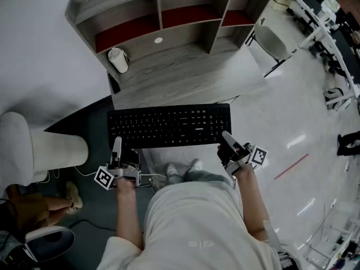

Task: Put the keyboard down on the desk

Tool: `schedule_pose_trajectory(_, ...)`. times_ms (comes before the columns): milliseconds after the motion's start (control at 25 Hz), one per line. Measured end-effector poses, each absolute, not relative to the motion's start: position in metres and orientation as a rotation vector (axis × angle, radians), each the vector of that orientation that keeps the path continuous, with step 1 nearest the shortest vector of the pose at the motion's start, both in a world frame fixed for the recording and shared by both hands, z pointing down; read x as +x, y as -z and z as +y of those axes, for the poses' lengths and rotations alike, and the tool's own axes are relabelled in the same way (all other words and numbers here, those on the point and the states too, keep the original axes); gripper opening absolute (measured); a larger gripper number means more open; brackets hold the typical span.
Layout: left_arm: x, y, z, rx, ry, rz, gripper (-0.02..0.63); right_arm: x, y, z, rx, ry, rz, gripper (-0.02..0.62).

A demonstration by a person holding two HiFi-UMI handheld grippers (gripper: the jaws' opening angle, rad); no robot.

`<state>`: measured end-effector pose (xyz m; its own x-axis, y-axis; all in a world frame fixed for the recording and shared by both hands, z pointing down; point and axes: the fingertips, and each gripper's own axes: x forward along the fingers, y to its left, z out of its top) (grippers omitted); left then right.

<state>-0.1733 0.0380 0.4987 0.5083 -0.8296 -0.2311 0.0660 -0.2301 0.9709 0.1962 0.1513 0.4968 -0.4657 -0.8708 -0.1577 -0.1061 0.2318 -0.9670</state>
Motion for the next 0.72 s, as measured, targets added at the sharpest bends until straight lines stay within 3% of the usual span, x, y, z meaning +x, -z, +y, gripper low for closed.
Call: schedule_pose_trajectory(720, -0.151, -0.501, 0.042, 1.570, 0.942, -0.710, 0.080, 0.221, -0.500, 0.150, -0.864, 1.293, 1.753, 0.098)
